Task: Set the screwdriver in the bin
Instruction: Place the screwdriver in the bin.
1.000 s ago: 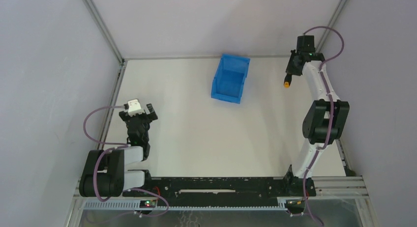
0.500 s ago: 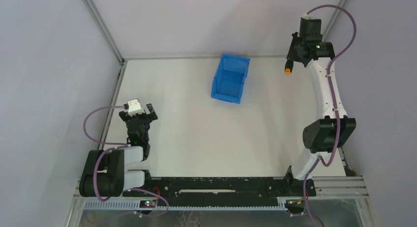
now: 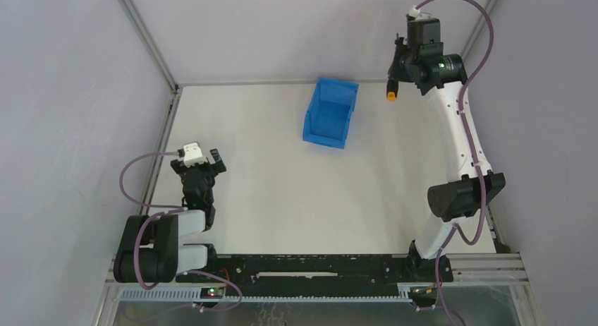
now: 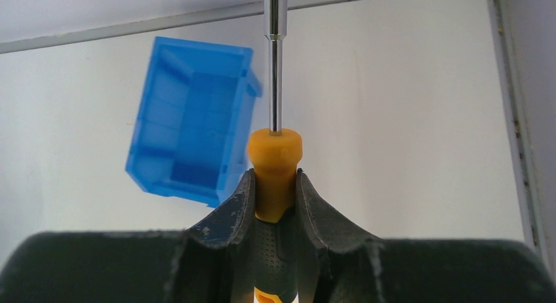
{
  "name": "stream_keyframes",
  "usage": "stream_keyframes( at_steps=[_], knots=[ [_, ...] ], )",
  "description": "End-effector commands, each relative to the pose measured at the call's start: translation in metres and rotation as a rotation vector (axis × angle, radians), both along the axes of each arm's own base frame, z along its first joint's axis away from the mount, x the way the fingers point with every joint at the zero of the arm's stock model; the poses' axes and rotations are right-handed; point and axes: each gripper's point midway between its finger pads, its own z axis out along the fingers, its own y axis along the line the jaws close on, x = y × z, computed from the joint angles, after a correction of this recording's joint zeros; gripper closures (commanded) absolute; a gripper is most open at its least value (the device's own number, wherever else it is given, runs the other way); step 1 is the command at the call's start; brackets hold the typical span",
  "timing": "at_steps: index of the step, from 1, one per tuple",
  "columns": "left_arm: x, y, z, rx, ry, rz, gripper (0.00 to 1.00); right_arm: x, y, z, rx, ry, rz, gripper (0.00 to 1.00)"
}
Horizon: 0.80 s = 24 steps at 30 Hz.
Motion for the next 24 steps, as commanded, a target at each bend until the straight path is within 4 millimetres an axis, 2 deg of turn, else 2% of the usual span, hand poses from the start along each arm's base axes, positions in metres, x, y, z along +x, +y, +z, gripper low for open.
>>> stream_keyframes(
  at_steps=[1, 17, 24],
  knots=[
    [0.01, 0.002, 0.025, 0.024, -0.07, 0.008, 0.0, 0.01, 0.029, 0.023, 0.048, -0.072, 0.023, 0.84],
    [0.01, 0.001, 0.026, 0.024, -0.07, 0.007, 0.0, 0.031, 0.138, 0.036, 0.158, -0.165, 0.169, 0.87],
    [0.01, 0.002, 0.026, 0.024, -0.07, 0.009, 0.0, 0.042, 0.163, 0.029, 0.186, -0.18, 0.194, 0.88]
  ],
)
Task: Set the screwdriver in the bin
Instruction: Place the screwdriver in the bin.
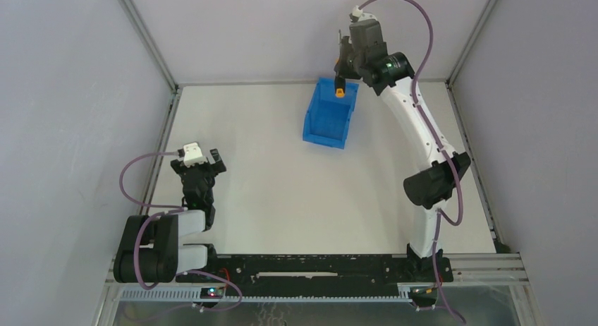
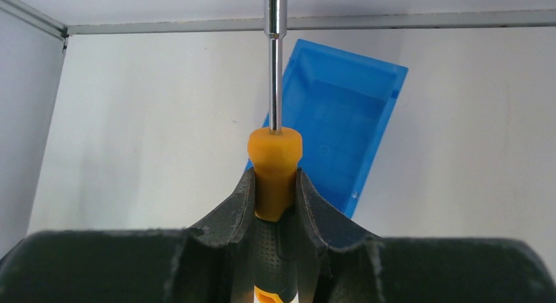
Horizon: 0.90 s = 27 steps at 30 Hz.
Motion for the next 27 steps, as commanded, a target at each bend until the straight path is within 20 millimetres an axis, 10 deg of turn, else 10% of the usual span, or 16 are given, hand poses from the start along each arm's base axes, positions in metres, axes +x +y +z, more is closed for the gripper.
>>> stream_keyframes(
  at_steps=[1, 27],
  knots=[
    [0.01, 0.002, 0.025, 0.024, -0.07, 0.008, 0.0, 0.014, 0.017, 0.03, 0.077, -0.111, -0.008, 0.88],
    [0.01, 0.002, 0.026, 0.024, -0.07, 0.008, 0.0, 0.049, 0.022, -0.155, -0.052, 0.07, -0.051, 0.88]
  ],
)
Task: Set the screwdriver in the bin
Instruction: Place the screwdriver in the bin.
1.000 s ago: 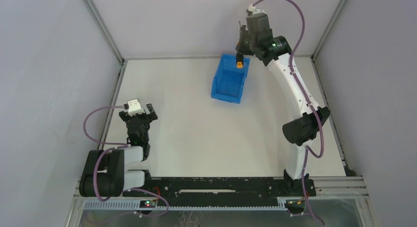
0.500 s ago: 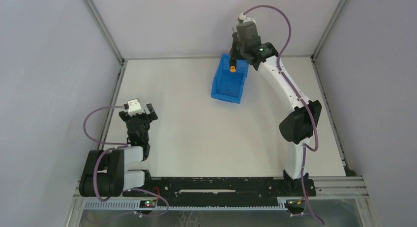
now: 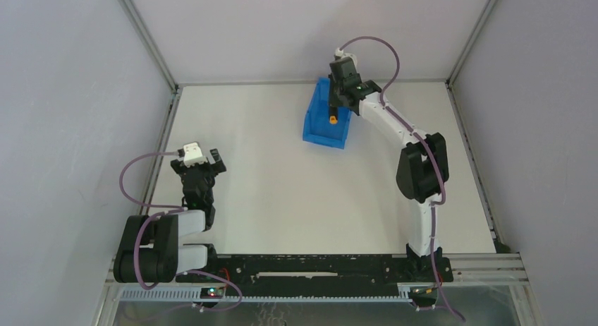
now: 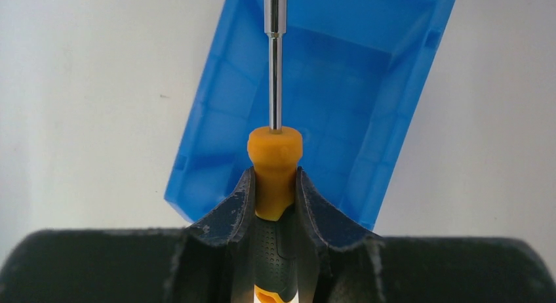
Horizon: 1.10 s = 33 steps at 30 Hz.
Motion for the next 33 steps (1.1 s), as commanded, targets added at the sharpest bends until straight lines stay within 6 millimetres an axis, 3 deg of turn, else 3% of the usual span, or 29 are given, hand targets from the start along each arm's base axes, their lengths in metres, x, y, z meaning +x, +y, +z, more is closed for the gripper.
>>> stream_keyframes(
  at_steps=[1, 12, 22, 25, 30, 33],
  knots=[
    [0.01, 0.002, 0.025, 0.024, -0.07, 0.008, 0.0, 0.016, 0.004, -0.007, 0.03, -0.057, -0.021, 0.88],
    [0.01, 0.002, 0.025, 0.024, -0.07, 0.008, 0.0, 0.024, 0.008, -0.067, 0.014, 0.022, -0.014, 0.87],
    [0.01, 0.001, 0.025, 0.024, -0.07, 0.007, 0.0, 0.032, 0.009, -0.103, -0.003, 0.069, -0.014, 0.83],
    [0.01, 0.002, 0.025, 0.024, -0.07, 0.009, 0.0, 0.033, 0.009, -0.112, -0.004, 0.083, -0.012, 0.8],
    [0.01, 0.001, 0.026, 0.024, -0.07, 0.007, 0.0, 0.034, 0.009, -0.116, -0.007, 0.093, -0.014, 0.56],
    [0.01, 0.002, 0.025, 0.024, -0.07, 0.008, 0.0, 0.034, 0.009, -0.108, -0.008, 0.082, -0.018, 0.48]
  ],
)
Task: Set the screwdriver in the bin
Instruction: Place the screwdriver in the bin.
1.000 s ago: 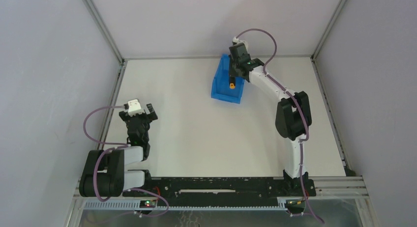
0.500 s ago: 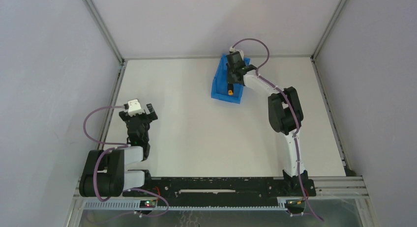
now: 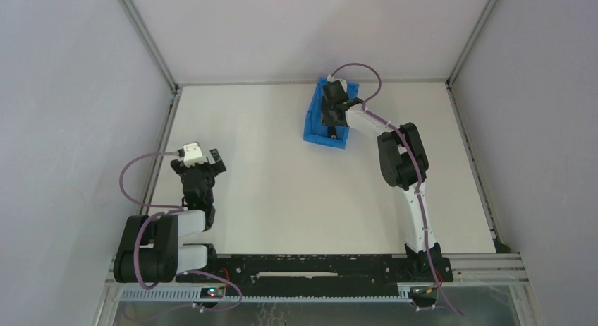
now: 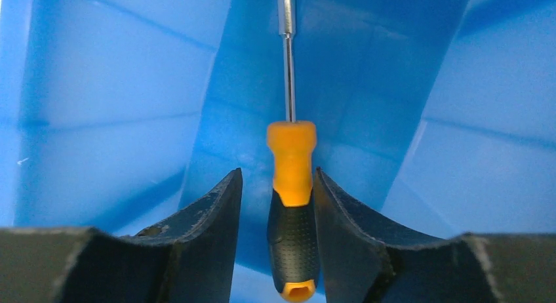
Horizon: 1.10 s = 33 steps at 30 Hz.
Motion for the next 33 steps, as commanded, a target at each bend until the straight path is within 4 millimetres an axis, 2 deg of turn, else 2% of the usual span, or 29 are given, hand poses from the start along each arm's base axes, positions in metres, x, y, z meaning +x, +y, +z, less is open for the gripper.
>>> stream_keyframes(
  at_steps=[1, 13, 23, 27, 33],
  knots=[
    [0.01, 0.002, 0.025, 0.024, -0.07, 0.008, 0.0, 0.018, 0.005, 0.035, 0.038, -0.084, -0.02, 0.46],
    [0.01, 0.002, 0.026, 0.024, -0.071, 0.008, 0.0, 0.012, 0.014, 0.086, 0.048, -0.169, -0.014, 0.26],
    [0.01, 0.002, 0.025, 0.024, -0.07, 0.008, 0.0, 0.003, 0.016, 0.136, 0.056, -0.23, -0.012, 0.23],
    [0.01, 0.002, 0.025, 0.024, -0.07, 0.008, 0.0, 0.0, 0.019, 0.161, 0.06, -0.259, 0.002, 0.22],
    [0.01, 0.002, 0.026, 0.024, -0.071, 0.008, 0.0, -0.003, 0.019, 0.203, 0.066, -0.308, 0.014, 0.14]
  ],
)
